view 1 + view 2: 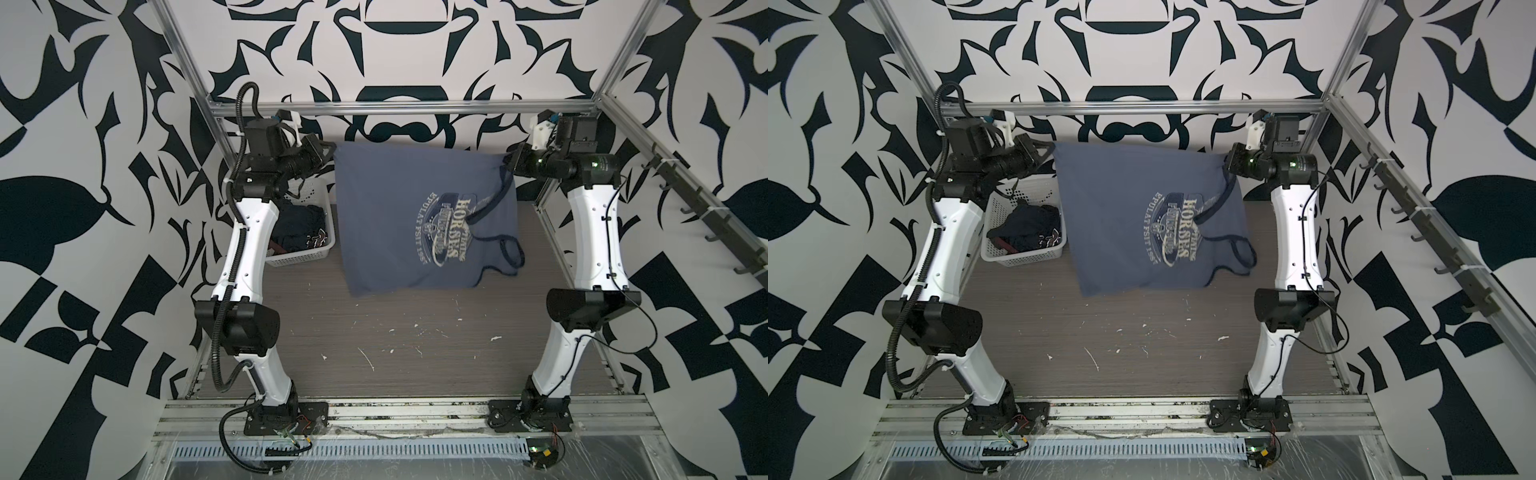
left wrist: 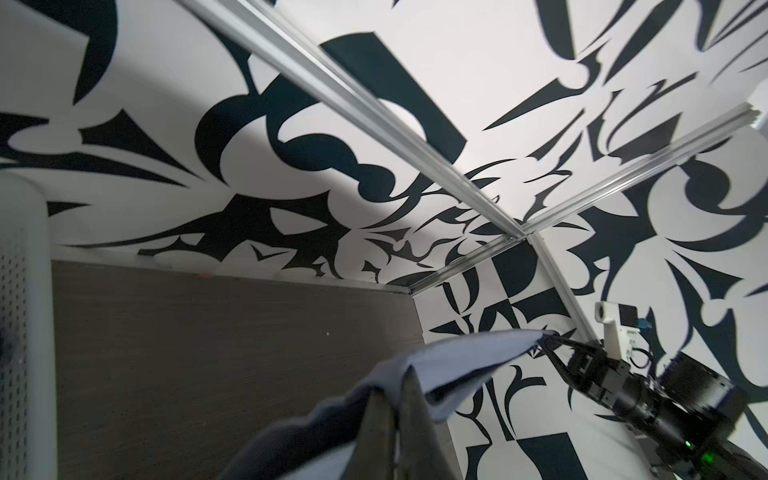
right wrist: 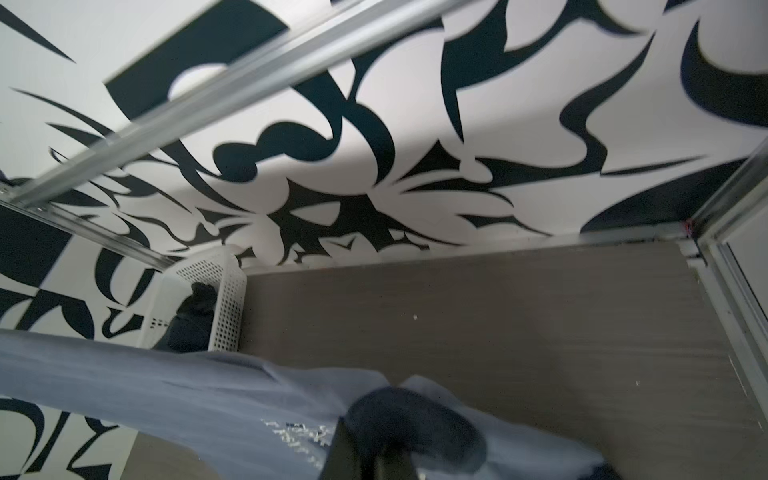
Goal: Fold and stack the tank tops
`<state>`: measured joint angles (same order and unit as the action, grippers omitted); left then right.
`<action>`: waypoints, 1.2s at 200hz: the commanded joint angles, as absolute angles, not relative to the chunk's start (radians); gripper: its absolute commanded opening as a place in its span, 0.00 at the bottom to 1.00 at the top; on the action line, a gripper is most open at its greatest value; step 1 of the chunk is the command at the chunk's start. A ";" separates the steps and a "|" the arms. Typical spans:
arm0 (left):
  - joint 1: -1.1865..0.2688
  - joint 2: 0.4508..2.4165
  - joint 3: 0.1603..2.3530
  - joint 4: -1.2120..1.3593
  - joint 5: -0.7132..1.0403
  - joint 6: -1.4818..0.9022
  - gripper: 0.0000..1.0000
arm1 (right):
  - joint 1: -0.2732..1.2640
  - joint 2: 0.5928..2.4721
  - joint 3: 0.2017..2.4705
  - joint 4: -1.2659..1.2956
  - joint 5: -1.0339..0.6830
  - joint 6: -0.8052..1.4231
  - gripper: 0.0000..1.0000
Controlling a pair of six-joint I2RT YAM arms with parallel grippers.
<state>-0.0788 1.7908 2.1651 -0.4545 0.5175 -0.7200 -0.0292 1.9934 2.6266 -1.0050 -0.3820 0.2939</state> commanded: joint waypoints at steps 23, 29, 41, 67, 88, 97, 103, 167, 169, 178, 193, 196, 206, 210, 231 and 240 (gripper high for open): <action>-0.060 1.584 1.983 -0.376 0.537 -0.684 0.00 | -0.039 1.803 2.486 -0.940 -0.461 0.293 0.00; -0.060 1.541 1.917 -0.355 0.532 -0.683 0.00 | -0.038 1.760 2.397 -0.898 -0.479 0.302 0.00; -0.058 1.456 1.767 -0.323 0.518 -0.672 0.00 | -0.038 1.662 2.174 -0.801 -0.505 0.329 0.00; -0.060 1.308 1.454 -0.289 0.509 -0.662 0.00 | -0.022 1.470 1.728 -0.653 -0.532 0.355 0.00; -0.060 1.238 1.204 -0.289 0.529 -0.669 0.00 | 0.016 1.397 1.422 -0.585 -0.571 0.363 0.00; -0.059 1.228 1.104 -0.305 0.514 -0.684 0.00 | 0.034 1.391 1.294 -0.542 -0.586 0.372 0.00; -0.058 1.223 1.034 -0.310 0.494 -0.699 0.00 | 0.047 1.397 1.217 -0.513 -0.598 0.375 0.00; -0.002 1.193 0.597 -0.136 0.393 -0.918 0.00 | 0.107 1.419 0.894 -0.419 -0.537 0.415 0.49; -0.003 1.196 0.596 -0.135 0.394 -0.919 0.00 | 0.104 1.408 0.893 -0.425 -0.522 0.416 0.51; -0.002 1.213 0.602 -0.138 0.392 -0.914 0.00 | 0.078 1.366 0.896 -0.450 -0.464 0.418 0.59; -0.001 1.236 0.611 -0.136 0.385 -0.903 0.00 | -0.011 1.303 0.883 -0.450 -0.437 0.439 0.62; -0.001 1.239 0.613 -0.135 0.385 -0.903 0.00 | -0.035 1.296 0.878 -0.448 -0.436 0.445 0.62; -0.001 1.248 0.617 -0.131 0.382 -0.898 0.00 | -0.119 1.281 0.864 -0.445 -0.437 0.463 0.62; -0.001 1.250 0.618 -0.130 0.382 -0.897 0.00 | -0.152 1.281 0.860 -0.446 -0.430 0.472 0.62; -0.001 1.254 0.617 -0.128 0.370 -0.896 0.00 | -0.266 1.319 0.853 -0.439 -0.342 0.506 0.59; -0.001 1.253 0.613 -0.125 0.362 -0.897 0.00 | -0.288 1.352 0.856 -0.426 -0.302 0.514 0.58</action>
<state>-0.0055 1.2480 0.5980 -0.1539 0.3920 -0.8879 -0.2268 1.2873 0.8619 -0.4355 -0.4297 0.4660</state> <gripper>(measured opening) 0.053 0.591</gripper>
